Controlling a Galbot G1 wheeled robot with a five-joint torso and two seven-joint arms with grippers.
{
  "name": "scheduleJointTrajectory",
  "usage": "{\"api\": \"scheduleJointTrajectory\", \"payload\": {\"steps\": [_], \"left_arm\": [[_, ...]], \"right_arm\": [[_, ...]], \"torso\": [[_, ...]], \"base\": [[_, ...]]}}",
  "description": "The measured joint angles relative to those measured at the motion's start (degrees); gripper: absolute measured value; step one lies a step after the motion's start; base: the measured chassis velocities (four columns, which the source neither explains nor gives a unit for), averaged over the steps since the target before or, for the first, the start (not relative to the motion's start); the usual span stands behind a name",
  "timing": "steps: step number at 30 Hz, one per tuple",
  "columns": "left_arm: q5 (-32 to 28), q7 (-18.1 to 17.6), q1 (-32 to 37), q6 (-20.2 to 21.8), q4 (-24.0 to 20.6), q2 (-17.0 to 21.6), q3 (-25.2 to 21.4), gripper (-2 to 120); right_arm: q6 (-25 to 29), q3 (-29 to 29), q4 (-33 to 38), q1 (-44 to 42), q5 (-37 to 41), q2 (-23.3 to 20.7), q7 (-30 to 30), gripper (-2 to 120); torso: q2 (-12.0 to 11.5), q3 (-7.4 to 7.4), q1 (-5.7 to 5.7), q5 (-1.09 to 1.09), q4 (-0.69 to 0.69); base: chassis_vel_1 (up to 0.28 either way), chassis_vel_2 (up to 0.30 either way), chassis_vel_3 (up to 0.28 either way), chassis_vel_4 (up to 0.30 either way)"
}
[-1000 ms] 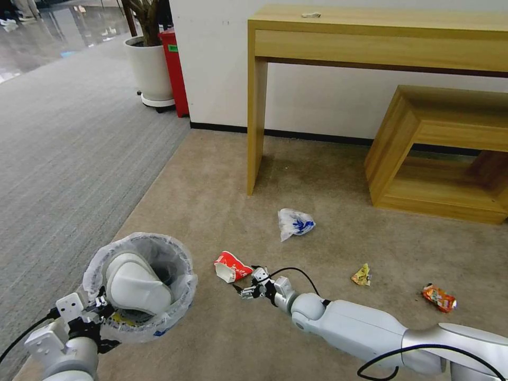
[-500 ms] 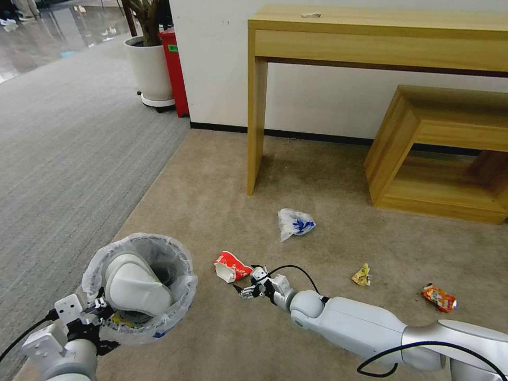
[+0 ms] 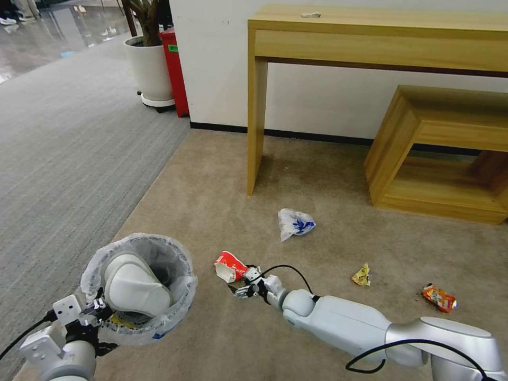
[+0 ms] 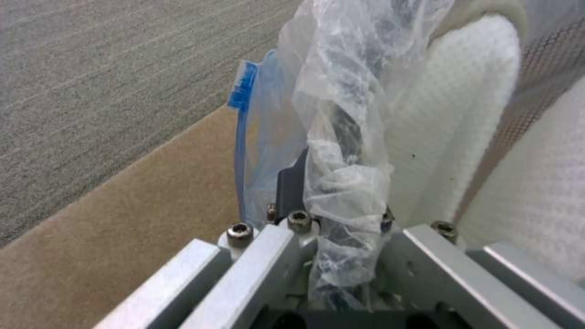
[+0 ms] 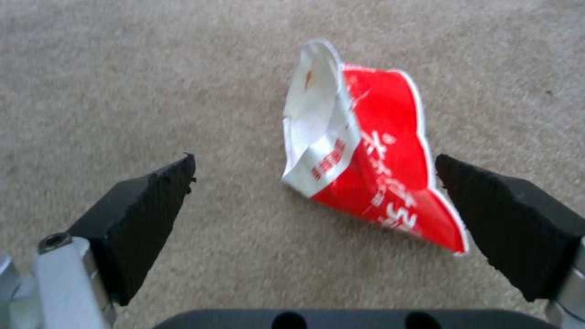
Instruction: Pick up the trash bin and place the garbage on the floor into it.
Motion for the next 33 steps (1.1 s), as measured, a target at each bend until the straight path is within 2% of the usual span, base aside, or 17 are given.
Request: {"api": "scheduleJointTrajectory", "payload": {"steps": [12,33], "left_arm": [[-0.2,0.0,-0.4,0.0,-0.7,-0.2,0.3,0],[-0.1,0.5,0.9,-0.8,-1.6,-0.4,0.5,0]], "right_arm": [[1.0,-2.1,-3.3,0.8,-0.1,2.5,-0.6,99],[2.3,-1.2,-12.0,1.7,-0.6,7.4,-2.0,96]], "torso": [[0.0,0.0,0.0,0.01,0.01],[0.0,0.0,0.0,0.01,0.01]], "base": [[0.0,0.0,0.0,0.0],[0.0,0.0,0.0,0.0]]}}
